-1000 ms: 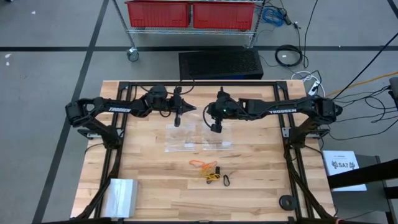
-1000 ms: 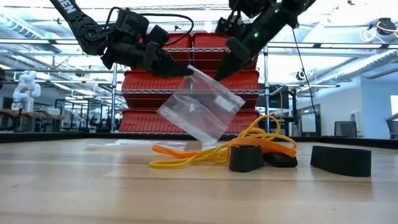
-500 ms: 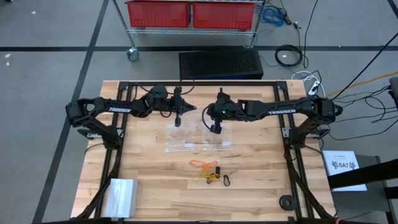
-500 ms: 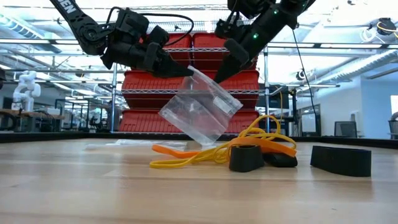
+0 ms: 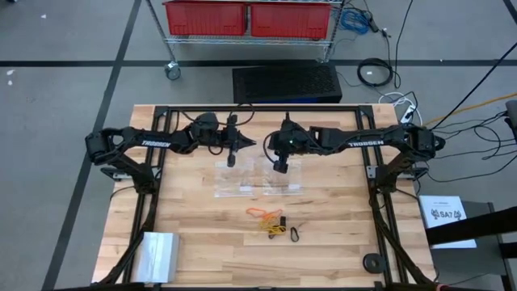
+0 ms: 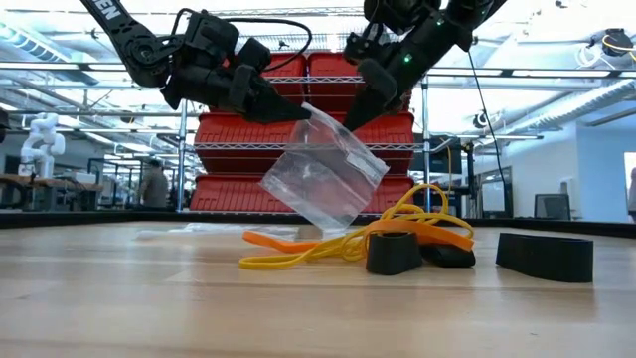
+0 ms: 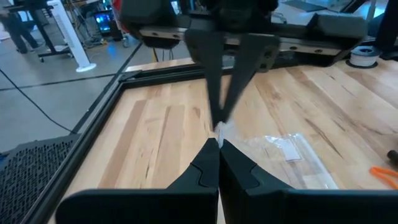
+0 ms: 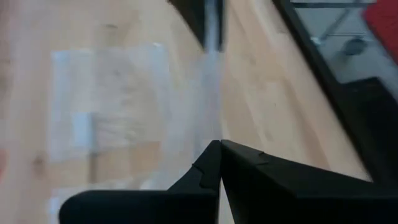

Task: Sort rubber bands
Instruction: Put the yellow rubber band into the zip bag

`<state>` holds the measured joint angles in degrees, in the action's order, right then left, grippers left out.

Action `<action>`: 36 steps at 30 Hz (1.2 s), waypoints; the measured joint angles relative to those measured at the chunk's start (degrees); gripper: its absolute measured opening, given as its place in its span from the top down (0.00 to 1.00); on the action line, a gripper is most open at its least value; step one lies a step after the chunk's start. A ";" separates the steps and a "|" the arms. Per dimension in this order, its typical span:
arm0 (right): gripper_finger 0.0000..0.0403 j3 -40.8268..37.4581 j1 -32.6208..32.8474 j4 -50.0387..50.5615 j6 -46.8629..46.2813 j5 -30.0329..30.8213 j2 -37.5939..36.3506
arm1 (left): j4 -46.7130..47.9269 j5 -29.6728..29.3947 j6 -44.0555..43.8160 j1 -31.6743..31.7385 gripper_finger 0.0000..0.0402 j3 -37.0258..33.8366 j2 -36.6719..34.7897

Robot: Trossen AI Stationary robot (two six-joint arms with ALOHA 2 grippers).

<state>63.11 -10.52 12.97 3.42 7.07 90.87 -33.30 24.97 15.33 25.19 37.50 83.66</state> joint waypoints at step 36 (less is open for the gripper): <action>1.00 0.02 0.42 0.43 1.60 0.10 -0.31 | 2.58 -1.73 0.24 -0.22 1.00 -0.02 0.00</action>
<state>63.13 -10.11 13.40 5.02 7.17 90.56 -30.72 23.24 15.57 24.97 37.47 83.66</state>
